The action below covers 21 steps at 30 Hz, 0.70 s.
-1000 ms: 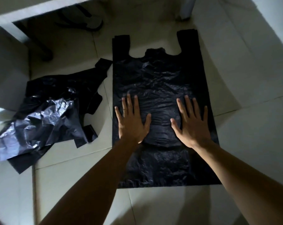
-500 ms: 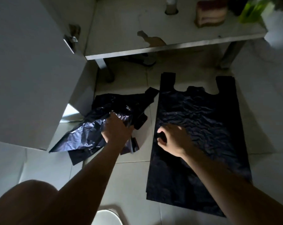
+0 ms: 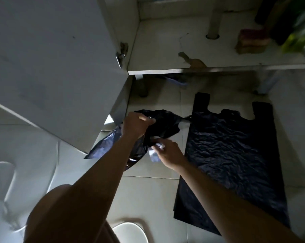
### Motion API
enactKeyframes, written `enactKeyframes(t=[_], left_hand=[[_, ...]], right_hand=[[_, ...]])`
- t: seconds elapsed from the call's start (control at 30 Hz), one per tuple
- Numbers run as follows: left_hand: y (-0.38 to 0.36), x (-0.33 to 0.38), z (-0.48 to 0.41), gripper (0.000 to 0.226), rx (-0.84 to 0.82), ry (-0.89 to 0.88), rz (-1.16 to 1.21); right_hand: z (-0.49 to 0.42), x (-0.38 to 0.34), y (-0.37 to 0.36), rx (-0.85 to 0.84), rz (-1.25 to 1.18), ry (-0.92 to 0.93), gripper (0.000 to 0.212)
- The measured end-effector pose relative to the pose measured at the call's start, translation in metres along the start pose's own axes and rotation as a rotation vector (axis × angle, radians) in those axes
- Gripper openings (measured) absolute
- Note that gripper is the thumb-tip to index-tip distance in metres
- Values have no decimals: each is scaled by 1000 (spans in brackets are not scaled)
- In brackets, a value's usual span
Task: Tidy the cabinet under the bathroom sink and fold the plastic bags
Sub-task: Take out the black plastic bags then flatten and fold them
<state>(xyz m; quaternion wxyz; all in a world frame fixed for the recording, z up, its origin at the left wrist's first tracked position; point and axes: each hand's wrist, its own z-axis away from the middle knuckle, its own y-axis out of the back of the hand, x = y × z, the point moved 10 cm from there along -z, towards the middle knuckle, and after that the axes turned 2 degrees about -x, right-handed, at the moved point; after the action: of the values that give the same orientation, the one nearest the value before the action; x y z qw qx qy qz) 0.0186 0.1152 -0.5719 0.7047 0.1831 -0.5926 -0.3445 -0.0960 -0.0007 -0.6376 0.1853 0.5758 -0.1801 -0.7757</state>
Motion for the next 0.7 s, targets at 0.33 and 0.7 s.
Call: enactKeyframes(t=[0.33,0.7], left_hand=[[-10,-114,33,104,-224,-16,-607],[38,-127,43,16,314,-9,-636]], right_hand=[[-24,-3,28,82,-601,-338,12],[-51,-19,83,96,-693,-192,30]])
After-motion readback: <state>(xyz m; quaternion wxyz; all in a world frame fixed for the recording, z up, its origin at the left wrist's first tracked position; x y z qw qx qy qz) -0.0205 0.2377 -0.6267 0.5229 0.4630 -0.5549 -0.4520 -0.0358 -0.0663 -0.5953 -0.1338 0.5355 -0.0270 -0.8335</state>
